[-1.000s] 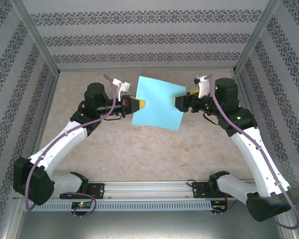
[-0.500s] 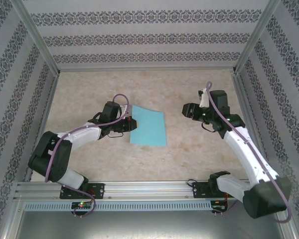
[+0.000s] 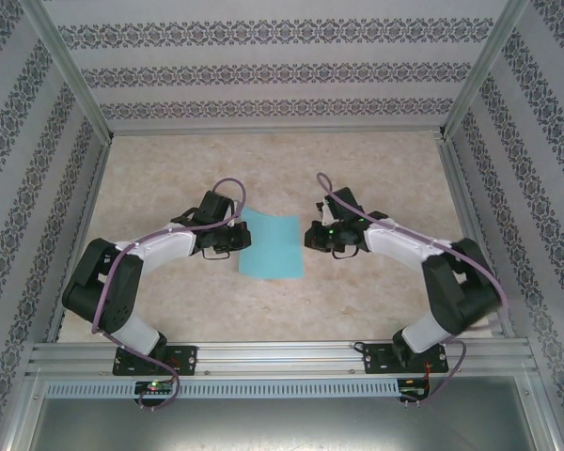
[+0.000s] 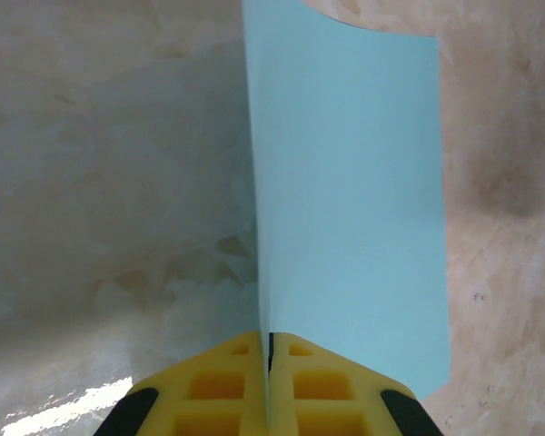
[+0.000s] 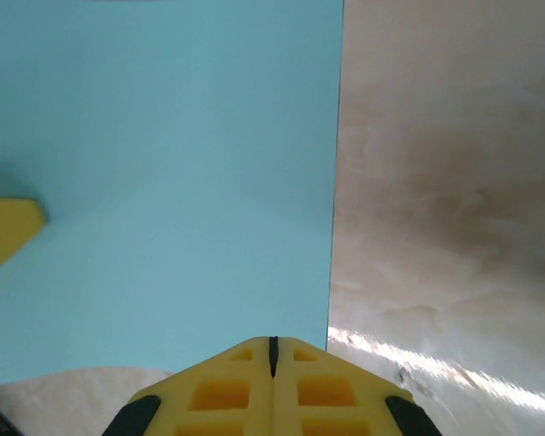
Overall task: Fold a paper plane with a square sheet of paper (fold left side to right side)
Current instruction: Hold the square sheet of paper at the center of the table, then first fold in half a square sheet of paper at the center of the table.
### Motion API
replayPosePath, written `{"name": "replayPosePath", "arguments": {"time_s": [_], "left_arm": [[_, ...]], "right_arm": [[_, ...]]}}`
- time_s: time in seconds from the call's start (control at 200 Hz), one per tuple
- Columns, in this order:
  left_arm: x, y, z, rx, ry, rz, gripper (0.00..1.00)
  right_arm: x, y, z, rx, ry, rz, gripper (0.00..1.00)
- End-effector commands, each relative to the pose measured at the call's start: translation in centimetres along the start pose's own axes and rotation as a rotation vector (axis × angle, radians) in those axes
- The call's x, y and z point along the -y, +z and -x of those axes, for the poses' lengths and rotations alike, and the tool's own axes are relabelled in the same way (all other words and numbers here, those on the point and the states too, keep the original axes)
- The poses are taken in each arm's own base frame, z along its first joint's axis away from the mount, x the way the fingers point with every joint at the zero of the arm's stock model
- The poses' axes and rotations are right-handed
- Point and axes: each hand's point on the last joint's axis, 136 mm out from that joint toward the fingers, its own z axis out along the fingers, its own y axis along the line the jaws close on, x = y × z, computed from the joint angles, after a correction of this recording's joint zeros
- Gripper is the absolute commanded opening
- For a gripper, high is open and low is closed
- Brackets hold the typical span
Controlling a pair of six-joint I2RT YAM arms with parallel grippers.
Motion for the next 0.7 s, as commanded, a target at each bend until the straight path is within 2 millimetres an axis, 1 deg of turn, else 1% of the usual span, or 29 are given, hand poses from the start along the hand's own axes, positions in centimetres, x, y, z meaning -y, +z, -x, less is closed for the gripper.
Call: {"name": "replayPosePath", "arguments": {"time_s": [0.0, 0.1, 0.19, 0.245, 0.39, 0.52, 0.694], "left_arm": [[-0.1, -0.1, -0.4, -0.029, 0.018, 0.030, 0.00], [0.0, -0.3, -0.3, -0.032, 0.022, 0.029, 0.00], [0.4, -0.4, -0.1, -0.029, 0.022, 0.021, 0.01], [0.7, -0.6, 0.0, -0.026, 0.020, 0.008, 0.05], [2.5, -1.2, 0.8, -0.015, 0.015, -0.065, 0.26], [4.3, -1.4, 1.4, -0.010, 0.001, -0.143, 0.36], [6.8, -1.0, 2.2, -0.013, -0.038, -0.280, 0.48]], "right_arm": [[-0.9, 1.8, 0.8, -0.008, -0.010, 0.007, 0.00], [-0.7, 3.7, 0.2, -0.066, -0.017, -0.002, 0.00], [-0.4, 4.9, -0.3, -0.103, -0.017, -0.017, 0.00], [-0.2, 5.4, -0.5, -0.117, -0.017, -0.026, 0.00], [0.8, 6.1, -1.4, -0.152, -0.017, -0.069, 0.00], [1.7, 6.4, -2.0, -0.168, -0.014, -0.101, 0.00], [1.8, 6.3, -2.2, -0.162, -0.016, -0.100, 0.00]]}}
